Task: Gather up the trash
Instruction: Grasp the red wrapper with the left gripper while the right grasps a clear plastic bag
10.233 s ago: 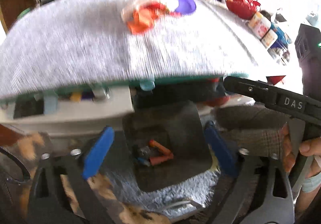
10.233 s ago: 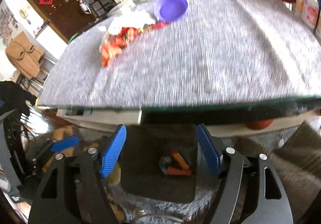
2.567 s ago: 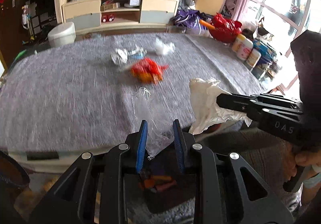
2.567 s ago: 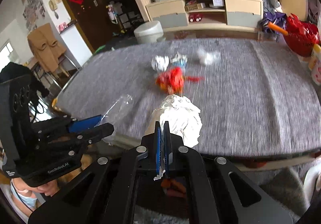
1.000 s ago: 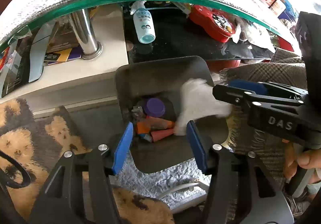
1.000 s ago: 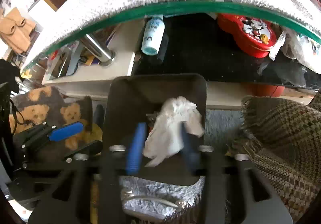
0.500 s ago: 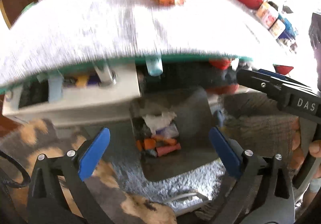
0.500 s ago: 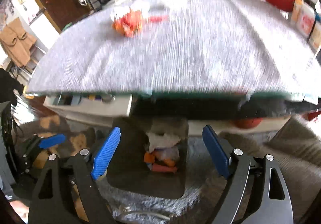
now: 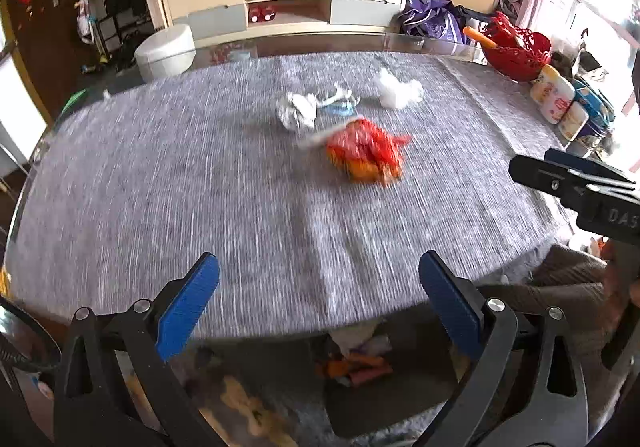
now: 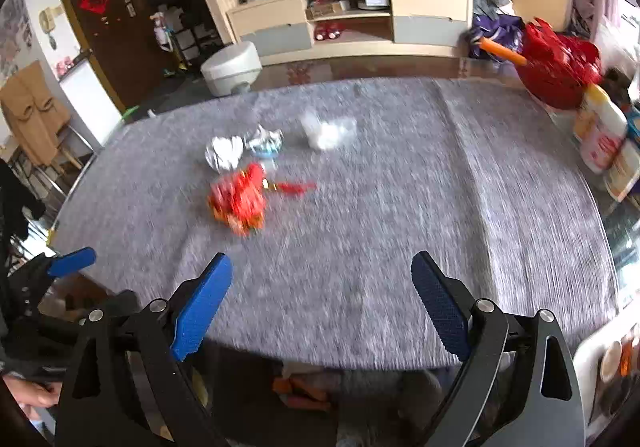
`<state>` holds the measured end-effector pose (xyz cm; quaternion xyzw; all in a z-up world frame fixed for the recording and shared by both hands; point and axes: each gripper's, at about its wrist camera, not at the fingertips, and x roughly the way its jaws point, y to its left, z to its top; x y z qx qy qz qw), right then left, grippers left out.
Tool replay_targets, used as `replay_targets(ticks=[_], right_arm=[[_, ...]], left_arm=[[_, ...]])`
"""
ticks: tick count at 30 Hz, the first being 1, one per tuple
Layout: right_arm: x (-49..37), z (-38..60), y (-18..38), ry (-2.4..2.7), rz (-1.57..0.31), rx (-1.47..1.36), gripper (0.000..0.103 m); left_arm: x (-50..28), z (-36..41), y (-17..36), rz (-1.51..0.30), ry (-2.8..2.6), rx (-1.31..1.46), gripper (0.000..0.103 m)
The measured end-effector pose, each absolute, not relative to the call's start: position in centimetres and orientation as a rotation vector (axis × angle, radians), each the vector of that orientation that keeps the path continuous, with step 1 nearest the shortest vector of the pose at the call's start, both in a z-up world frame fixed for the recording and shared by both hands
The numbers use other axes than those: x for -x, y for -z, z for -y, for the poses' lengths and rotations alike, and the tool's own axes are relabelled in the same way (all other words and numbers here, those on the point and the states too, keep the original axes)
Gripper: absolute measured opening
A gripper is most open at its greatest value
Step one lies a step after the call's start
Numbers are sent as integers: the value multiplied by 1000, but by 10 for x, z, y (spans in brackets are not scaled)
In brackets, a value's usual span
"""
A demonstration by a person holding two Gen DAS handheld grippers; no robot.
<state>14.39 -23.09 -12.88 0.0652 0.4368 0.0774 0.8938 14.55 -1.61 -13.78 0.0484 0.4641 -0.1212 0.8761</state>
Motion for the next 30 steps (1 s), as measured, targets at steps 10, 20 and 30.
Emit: replay_targets(ticks=[10, 20, 30], right_arm=[[-222, 237, 144, -113, -921, -119, 92], [-284, 216, 174, -134, -952, -104, 91], [-308, 204, 206, -188, -1010, -109, 55]], left_arm=[[-204, 45, 160, -1003, 308, -27, 95], [-244, 58, 185, -1028, 334, -12, 89], [-259, 59, 198, -1056, 414, 17, 56]])
